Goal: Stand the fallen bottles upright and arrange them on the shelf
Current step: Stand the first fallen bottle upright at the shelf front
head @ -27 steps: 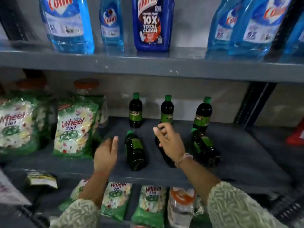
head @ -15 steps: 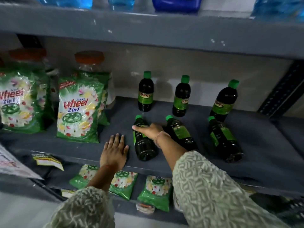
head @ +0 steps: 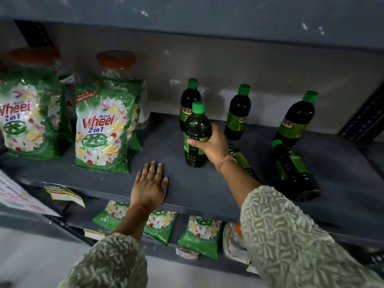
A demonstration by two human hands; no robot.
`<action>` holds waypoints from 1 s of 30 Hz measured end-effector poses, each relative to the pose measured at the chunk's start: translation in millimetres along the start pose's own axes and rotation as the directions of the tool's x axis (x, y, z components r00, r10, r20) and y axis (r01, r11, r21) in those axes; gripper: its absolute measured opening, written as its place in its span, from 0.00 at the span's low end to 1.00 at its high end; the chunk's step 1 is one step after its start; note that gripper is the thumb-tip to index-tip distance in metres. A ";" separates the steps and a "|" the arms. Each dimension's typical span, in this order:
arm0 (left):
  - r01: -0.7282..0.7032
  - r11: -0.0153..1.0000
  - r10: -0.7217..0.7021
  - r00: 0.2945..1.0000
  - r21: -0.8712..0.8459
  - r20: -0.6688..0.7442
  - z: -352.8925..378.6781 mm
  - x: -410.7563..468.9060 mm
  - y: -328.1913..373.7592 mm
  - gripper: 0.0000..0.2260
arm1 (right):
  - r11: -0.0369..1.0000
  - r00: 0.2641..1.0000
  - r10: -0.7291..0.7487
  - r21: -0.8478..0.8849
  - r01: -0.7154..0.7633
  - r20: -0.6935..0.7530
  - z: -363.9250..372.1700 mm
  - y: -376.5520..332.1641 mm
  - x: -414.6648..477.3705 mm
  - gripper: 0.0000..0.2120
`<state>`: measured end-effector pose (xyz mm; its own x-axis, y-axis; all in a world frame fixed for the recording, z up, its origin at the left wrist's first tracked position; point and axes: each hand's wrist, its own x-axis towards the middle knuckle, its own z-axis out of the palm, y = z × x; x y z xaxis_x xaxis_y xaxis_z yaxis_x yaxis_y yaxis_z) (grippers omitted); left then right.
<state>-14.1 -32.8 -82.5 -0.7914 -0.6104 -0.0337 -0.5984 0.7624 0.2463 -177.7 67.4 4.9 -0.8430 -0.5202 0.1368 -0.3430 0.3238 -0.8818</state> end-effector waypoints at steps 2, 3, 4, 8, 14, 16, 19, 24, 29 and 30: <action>0.002 1.000 -0.002 1.000 -0.011 0.006 -1.2 -1.3 0.8 0.30 | 1.000 1.000 -0.002 0.008 0.002 0.024 -2.5 3.4 -2.2 0.30; 0.004 1.000 -0.004 1.000 -0.020 0.013 -2.0 -1.6 0.6 0.28 | 1.000 0.999 0.013 0.017 -0.013 0.043 -3.7 5.5 -2.4 0.30; 0.007 1.000 -0.006 1.000 -0.026 0.021 -3.1 -1.7 0.7 0.26 | 0.999 0.997 0.025 0.035 -0.027 0.071 -6.6 4.6 -3.2 0.30; 0.002 0.998 0.002 0.998 -0.059 0.064 -9.1 5.6 10.1 0.25 | 0.999 0.999 0.014 -0.053 -0.013 0.028 -15.2 -11.9 3.8 0.45; 0.012 0.998 -0.008 0.998 -0.066 0.057 -1.5 10.0 17.5 0.27 | 0.969 0.994 -0.113 -0.222 0.108 -0.009 -24.5 -43.3 17.8 0.23; 0.010 0.999 -0.007 0.998 -0.051 0.056 -1.8 9.8 16.9 0.27 | 0.980 0.998 -0.054 -0.188 0.061 0.041 -30.2 -43.3 24.5 0.19; 0.005 0.999 -0.002 0.999 -0.052 0.050 -2.0 10.6 17.1 0.28 | 0.974 0.997 -0.007 -0.224 0.025 0.080 -32.1 -46.7 25.4 0.34; 0.007 0.999 -0.004 0.998 -0.042 0.062 -2.3 10.7 16.2 0.28 | 0.983 0.999 -0.020 -0.181 0.026 0.033 -29.9 -40.9 24.7 0.28; 0.003 0.999 -0.001 0.999 -0.042 0.053 -2.1 10.7 16.2 0.28 | 0.997 0.986 0.082 -0.028 -0.079 0.146 -29.1 -42.4 22.4 0.37; 0.003 0.999 -0.001 0.999 -0.041 0.051 -2.2 10.6 16.2 0.27 | 0.993 0.992 0.065 -0.106 -0.054 0.109 -26.8 -39.8 23.0 0.40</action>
<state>-31.9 -27.4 -76.7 -0.7960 -0.5995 -0.0832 -0.5954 0.7508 0.2860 -194.5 63.7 55.2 -0.8133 -0.5811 0.0289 -0.3393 0.4333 -0.8349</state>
